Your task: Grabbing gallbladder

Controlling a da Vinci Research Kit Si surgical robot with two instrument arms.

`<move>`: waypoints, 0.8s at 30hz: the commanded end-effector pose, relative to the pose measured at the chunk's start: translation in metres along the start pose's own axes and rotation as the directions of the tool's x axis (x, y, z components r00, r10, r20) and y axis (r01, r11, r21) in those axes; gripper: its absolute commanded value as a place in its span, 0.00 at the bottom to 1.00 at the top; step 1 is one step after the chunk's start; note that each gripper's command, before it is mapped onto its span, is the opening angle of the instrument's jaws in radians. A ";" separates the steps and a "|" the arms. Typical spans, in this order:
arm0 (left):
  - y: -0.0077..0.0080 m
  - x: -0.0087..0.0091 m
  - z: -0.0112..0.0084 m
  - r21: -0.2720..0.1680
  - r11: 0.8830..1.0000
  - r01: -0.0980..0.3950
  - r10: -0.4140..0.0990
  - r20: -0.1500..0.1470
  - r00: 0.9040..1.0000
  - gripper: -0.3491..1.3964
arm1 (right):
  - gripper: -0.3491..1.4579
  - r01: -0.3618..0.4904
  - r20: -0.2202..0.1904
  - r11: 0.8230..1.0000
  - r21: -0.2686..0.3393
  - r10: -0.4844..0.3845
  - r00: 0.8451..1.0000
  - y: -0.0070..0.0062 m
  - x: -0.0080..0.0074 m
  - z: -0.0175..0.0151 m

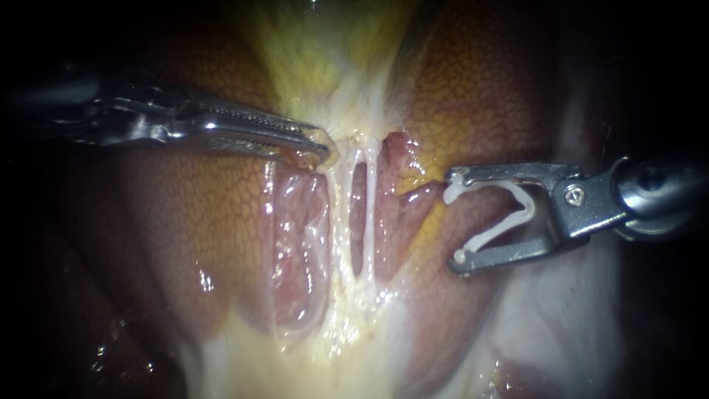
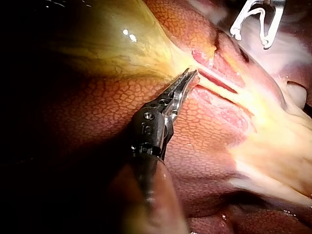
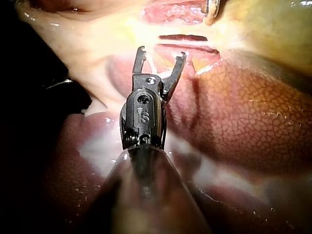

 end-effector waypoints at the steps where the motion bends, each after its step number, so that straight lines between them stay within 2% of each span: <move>1: 0.0000 -0.0003 -0.0002 0.004 1.000 0.004 -0.004 0.000 1.000 0.00 | 0.51 0.000 0.000 1.000 0.000 0.000 1.000 0.0000 0.0000 0.0000; 4: -0.0001 -0.0010 -0.0007 0.008 0.999 0.032 -0.032 -0.001 1.000 0.00 | 0.51 0.000 0.000 1.000 0.000 0.000 1.000 0.0000 0.0000 0.0000; 12: 0.0005 -0.0025 -0.0036 -0.003 0.999 0.041 -0.041 -0.001 0.999 0.00 | 0.51 0.000 0.000 1.000 0.000 0.000 1.000 0.0000 0.0000 0.0000; 19: 0.0014 -0.0038 -0.0074 -0.028 0.998 0.057 -0.056 0.031 0.998 0.00 | 0.51 0.000 0.000 1.000 0.000 0.000 1.000 0.0001 -0.0001 -0.0001; 24: 0.0019 -0.0045 -0.0086 -0.039 0.997 0.068 -0.066 0.048 0.997 0.00 | 0.51 0.000 0.000 1.000 0.000 0.000 1.000 0.0001 -0.0001 -0.0001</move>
